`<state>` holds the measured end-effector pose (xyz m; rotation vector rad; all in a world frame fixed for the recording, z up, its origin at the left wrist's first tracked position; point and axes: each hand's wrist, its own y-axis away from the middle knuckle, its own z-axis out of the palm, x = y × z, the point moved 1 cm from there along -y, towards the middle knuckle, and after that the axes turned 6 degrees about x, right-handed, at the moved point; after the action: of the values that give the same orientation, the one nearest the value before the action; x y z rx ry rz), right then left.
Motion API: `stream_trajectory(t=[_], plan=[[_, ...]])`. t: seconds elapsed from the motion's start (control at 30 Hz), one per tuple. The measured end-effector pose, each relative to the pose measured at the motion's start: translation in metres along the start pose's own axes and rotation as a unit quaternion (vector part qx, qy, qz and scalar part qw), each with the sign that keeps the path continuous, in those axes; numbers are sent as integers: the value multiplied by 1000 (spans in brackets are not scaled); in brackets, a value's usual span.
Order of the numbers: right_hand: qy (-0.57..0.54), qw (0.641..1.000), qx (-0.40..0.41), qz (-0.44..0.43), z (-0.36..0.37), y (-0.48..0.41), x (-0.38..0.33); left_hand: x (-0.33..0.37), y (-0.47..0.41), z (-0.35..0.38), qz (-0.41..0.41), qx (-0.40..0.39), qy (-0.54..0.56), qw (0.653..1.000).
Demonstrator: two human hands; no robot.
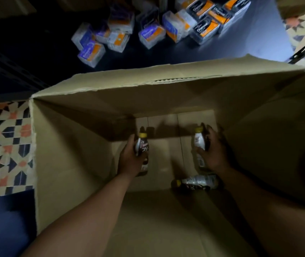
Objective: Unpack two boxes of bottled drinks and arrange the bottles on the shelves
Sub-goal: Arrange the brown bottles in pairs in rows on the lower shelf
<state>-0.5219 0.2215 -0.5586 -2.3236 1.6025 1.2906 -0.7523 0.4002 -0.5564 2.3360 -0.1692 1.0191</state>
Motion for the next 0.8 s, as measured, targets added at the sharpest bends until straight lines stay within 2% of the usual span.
stream_trajectory(t=[0.1,0.27,0.37,0.57,0.8], plan=[[-12,999,4,-43,-7,4,-29,34,-4,-1,51,-6,24,998],[-130,985,-21,-116,-28,14,-83,91,6,-25,117,4,85,989],[-168,976,-6,-141,-51,31,-119,121,23,-46,154,16,72,985],[-194,959,24,-206,-105,78,-183,174,67,-102,230,11,66,971],[-215,924,65,-310,-171,119,-265,252,111,-187,350,33,89,932]])
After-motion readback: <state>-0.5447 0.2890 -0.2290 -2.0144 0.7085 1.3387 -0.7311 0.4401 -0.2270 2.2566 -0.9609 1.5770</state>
